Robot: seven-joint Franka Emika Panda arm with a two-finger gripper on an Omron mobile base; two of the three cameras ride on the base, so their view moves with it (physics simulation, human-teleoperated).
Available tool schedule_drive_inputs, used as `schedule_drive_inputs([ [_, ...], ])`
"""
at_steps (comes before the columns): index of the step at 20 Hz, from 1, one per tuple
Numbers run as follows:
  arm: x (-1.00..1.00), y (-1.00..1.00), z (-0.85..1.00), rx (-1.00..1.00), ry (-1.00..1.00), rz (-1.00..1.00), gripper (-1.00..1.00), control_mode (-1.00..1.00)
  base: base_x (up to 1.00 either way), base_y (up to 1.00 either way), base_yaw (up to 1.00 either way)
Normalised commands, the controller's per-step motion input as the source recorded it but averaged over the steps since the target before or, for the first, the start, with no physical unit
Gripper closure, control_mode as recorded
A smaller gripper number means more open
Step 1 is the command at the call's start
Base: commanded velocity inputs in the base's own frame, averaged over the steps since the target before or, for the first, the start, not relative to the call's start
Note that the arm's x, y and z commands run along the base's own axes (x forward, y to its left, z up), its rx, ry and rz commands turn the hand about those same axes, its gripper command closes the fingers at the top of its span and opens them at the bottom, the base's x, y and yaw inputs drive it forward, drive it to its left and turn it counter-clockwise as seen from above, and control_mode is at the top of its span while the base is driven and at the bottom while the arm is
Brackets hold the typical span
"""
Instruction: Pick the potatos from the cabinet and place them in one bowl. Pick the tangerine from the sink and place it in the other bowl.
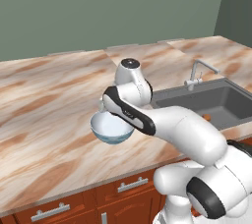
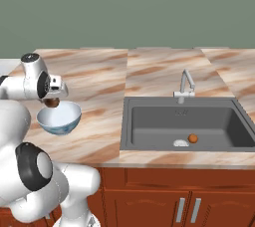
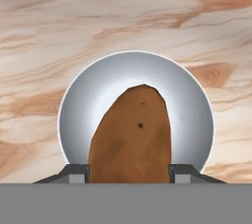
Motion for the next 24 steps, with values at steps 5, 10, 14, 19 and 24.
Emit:
schedule_drive_inputs([
  [5, 0.04, 0.0, -0.15, 0.0, -0.06, 0.0, 1.0, -1.0, 0.0, 0.0, 0.0],
  [10, 0.15, 0.0, 0.0, 0.0, -0.01, 0.0, 1.0, -1.0, 0.0, 0.0, 0.0],
  [14, 0.47, 0.0, 0.0, 0.0, 0.14, 0.0, 1.0, -1.0, 0.0, 0.0, 0.0],
  [19, 0.09, 0.0, 0.0, 0.01, 0.13, 0.0, 1.0, -1.0, 0.0, 0.0, 0.0],
  [24, 0.0, 0.03, -0.24, 0.0, 0.01, 0.0, 1.0, -1.0, 0.0, 0.0, 0.0],
])
